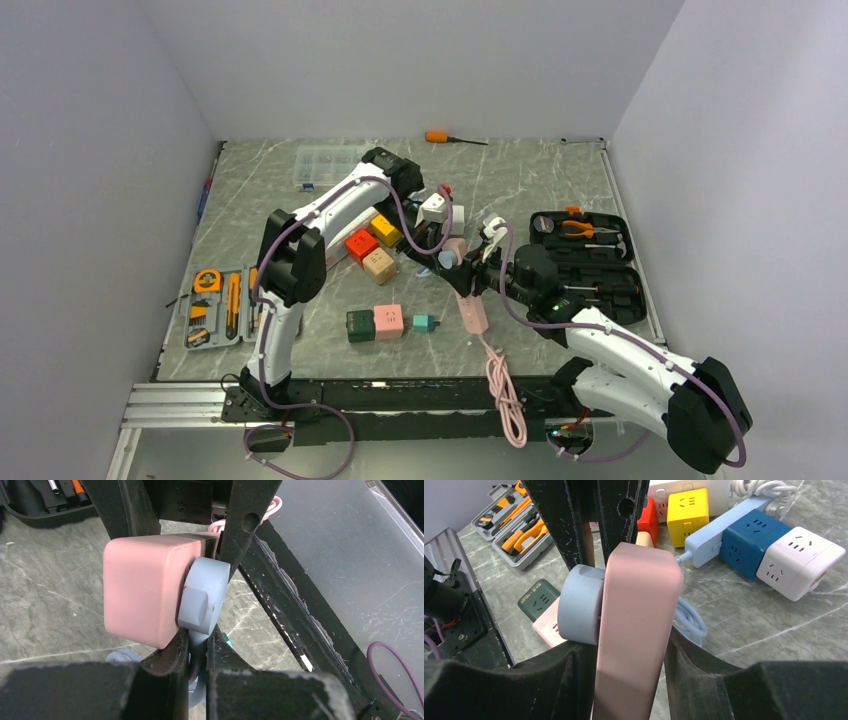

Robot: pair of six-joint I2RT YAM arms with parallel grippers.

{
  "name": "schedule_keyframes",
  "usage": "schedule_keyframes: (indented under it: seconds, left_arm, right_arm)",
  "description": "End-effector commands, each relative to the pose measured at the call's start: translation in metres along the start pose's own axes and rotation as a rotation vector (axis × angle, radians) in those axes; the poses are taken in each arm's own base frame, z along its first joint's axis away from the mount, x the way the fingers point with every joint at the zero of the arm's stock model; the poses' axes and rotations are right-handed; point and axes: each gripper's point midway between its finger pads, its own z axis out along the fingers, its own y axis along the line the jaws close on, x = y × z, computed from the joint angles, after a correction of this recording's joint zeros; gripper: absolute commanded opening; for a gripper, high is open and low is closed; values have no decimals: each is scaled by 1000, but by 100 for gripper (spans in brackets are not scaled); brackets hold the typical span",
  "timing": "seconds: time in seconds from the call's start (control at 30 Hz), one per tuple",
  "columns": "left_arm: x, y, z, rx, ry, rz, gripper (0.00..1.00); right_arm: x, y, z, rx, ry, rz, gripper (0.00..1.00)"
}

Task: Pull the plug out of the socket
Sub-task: Remove the plug from the socket.

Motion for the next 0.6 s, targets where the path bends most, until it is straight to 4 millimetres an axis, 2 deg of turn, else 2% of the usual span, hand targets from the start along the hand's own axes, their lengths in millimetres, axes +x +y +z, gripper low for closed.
schedule_keyframes:
  seconds: [0.0,0.13,0.23,0.33,0.57]
  left_arm:
    - [-28,-2,-3,-14,-34,88,0]
    - [-27,-3,-4,-15,-27,93,0]
    - [-26,-3,-4,-16,-21,93,0]
    - [-26,-3,-4,-17,-15,99,0]
    - [-28,-2,-8,-27,-8,119,0]
  right_arm:
    - [-23,28,-2,-130,-61,-7,49]
    - [-21,28,1,-131,-49,-7,39]
    - [-18,29,4,-141,-19,-8,21]
    - [-13,26,3,-129,2,-5,7]
    - [0,16,3,-69,41,34,0]
